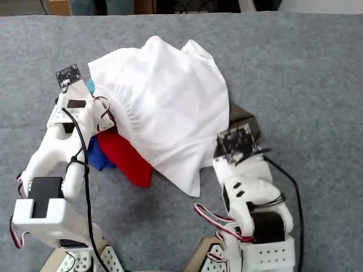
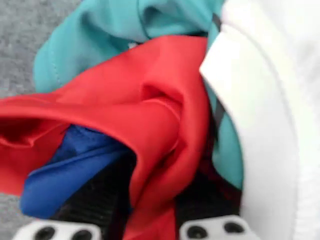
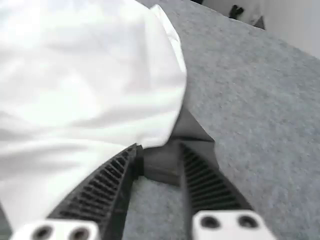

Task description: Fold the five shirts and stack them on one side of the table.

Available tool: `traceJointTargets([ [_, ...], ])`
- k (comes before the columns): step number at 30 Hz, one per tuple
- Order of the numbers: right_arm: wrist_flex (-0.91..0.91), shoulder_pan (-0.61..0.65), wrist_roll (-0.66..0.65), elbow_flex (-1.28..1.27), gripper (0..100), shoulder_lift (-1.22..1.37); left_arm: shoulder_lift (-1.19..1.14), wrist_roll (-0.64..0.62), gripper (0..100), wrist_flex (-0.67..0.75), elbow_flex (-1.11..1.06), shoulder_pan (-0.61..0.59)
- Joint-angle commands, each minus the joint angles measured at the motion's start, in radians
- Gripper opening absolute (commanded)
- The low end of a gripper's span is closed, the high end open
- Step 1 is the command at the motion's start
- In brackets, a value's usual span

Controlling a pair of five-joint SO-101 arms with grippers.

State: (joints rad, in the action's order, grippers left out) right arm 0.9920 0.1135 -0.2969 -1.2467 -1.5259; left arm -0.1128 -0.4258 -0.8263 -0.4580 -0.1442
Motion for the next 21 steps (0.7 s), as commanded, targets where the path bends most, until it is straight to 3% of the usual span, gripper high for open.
traceJointTargets([
  [1, -0.003, 0.089, 0.097, 0.298, 17.7, 0.375, 0.003, 0.011, 3, -0.031, 0.004, -0.074],
  [4, 0.040, 0.207, 0.193, 0.515, 18.1, 0.704, 0.003, 0.009, 3, -0.025, 0.005, -0.093],
  [7, 0.052, 0.295, 0.287, 0.696, 24.8, 0.990, -0.005, 0.009, 3, 0.002, 0.001, -0.093],
  [12, 0.051, 0.321, 0.316, 0.921, 39.8, 1.383, -0.005, 0.009, 3, 0.005, -0.002, -0.093],
  [14, 0.052, 0.321, 0.321, 0.989, 40.8, 1.508, -0.005, 0.009, 3, 0.005, -0.002, -0.093],
  [17, 0.052, 0.321, 0.321, 1.058, 33.5, 1.635, -0.005, 0.009, 3, 0.005, -0.001, -0.093],
  [21, 0.052, 0.316, 0.313, 1.118, 12.1, 1.705, -0.006, 0.009, 3, 0.005, 0.001, -0.093],
])
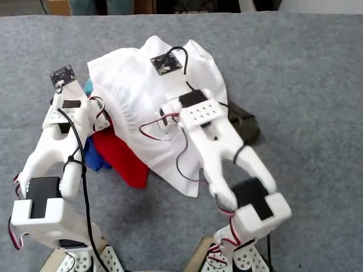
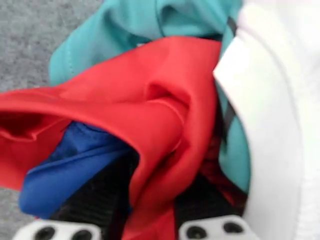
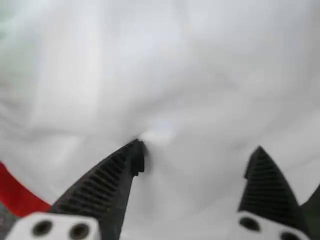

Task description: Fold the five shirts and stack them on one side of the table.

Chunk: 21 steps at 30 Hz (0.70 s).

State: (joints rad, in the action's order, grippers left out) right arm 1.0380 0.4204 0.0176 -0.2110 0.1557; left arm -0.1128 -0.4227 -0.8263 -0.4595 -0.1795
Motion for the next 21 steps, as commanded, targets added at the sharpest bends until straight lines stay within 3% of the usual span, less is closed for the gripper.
traceJointTargets([
  [1, 0.005, 0.008, -0.003, 0.090, 6.9, 0.027, -0.006, 0.006, 3, 0.005, 0.002, -0.058],
  [3, 0.005, -0.002, -0.003, 0.096, 1.1, 0.028, -0.006, 0.006, 3, 0.005, 0.002, -0.058],
  [14, 0.006, -0.209, -0.006, 0.070, 1.4, -0.226, -0.006, 0.005, 3, 0.006, 0.005, -0.056],
  [18, 0.006, -0.341, -0.081, 0.012, 1.4, -0.358, -0.006, 0.005, 3, 0.006, 0.004, -0.056],
  [21, 0.006, -0.506, -0.160, -0.016, 1.4, -0.453, -0.006, 0.005, 3, 0.006, 0.002, -0.056],
])
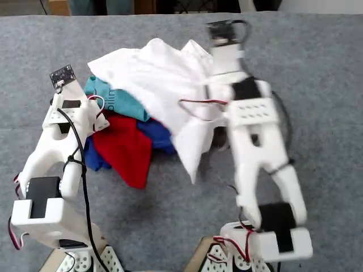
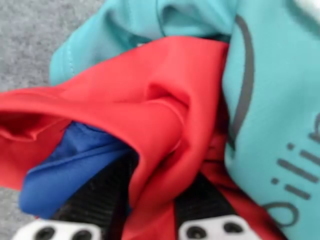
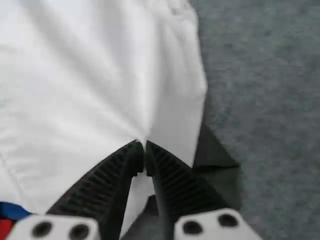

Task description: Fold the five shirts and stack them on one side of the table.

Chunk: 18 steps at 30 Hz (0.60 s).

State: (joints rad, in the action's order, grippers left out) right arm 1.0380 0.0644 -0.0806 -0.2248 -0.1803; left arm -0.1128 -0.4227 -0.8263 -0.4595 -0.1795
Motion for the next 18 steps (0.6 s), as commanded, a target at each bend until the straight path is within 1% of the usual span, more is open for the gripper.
traceJointTargets([
  [1, 0.006, -0.213, -0.087, -0.005, 1.4, -0.142, -0.006, 0.005, 3, 0.006, 0.002, -0.056],
  [5, 0.005, -0.463, -0.181, -0.005, 1.4, -0.196, -0.006, 0.006, 3, 0.006, 0.001, -0.056],
  [7, 0.005, -0.568, -0.207, -0.007, 1.4, -0.213, -0.006, 0.006, 3, 0.006, -0.001, -0.054],
  [9, 0.005, -0.649, -0.209, -0.015, 1.4, -0.220, -0.006, 0.006, 3, 0.006, -0.001, -0.051],
  [11, 0.005, -0.692, -0.203, -0.058, 1.4, -0.229, -0.003, 0.008, 3, 0.006, -0.002, -0.048],
  [13, 0.020, -0.669, -0.198, -0.143, 1.5, -0.232, -0.005, 0.008, 3, 0.006, -0.002, -0.044],
  [14, 0.031, -0.621, -0.201, -0.186, 1.7, -0.234, -0.005, 0.008, 3, 0.006, -0.002, -0.044],
  [16, 0.063, -0.497, -0.192, -0.255, 2.1, -0.249, -0.005, 0.008, 3, 0.006, -0.002, -0.042],
  [18, 0.077, -0.353, -0.161, -0.298, 6.4, -0.271, -0.005, 0.006, 3, 0.006, -0.002, -0.042],
])
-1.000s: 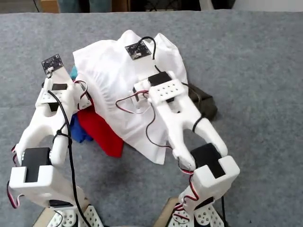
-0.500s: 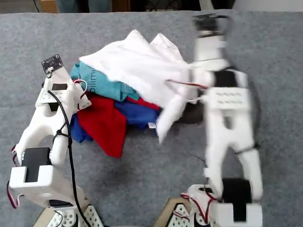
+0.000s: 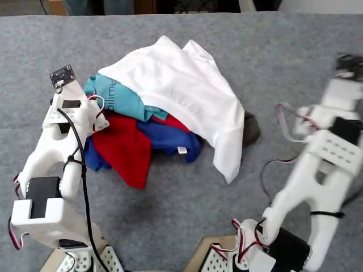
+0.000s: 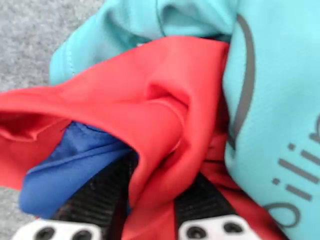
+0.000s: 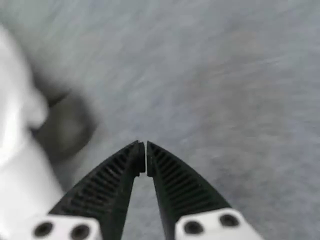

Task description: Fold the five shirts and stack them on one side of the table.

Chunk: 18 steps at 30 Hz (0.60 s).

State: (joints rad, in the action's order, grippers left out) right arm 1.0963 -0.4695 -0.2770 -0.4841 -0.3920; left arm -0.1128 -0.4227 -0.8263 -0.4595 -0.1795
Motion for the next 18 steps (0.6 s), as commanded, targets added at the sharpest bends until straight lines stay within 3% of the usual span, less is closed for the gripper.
traceJointTargets([
  [1, 0.023, 0.252, 0.072, -0.050, 10.4, -0.068, -0.005, 0.006, 3, 0.006, -0.002, -0.042],
  [6, 0.017, 0.568, 0.215, -0.051, 36.1, -0.056, -0.005, 0.008, 3, 0.003, -0.002, -0.044],
  [9, -0.006, 0.703, 0.273, -0.038, 44.4, 0.025, -0.005, 0.009, 3, 0.003, -0.002, -0.044],
  [14, -0.155, 0.698, 0.308, -0.031, 37.8, 0.257, -0.006, 0.009, 3, 0.005, -0.002, -0.044],
  [18, -0.098, 0.611, 0.308, 0.065, 14.3, 0.375, -0.006, 0.014, 3, 0.006, 0.002, -0.042],
])
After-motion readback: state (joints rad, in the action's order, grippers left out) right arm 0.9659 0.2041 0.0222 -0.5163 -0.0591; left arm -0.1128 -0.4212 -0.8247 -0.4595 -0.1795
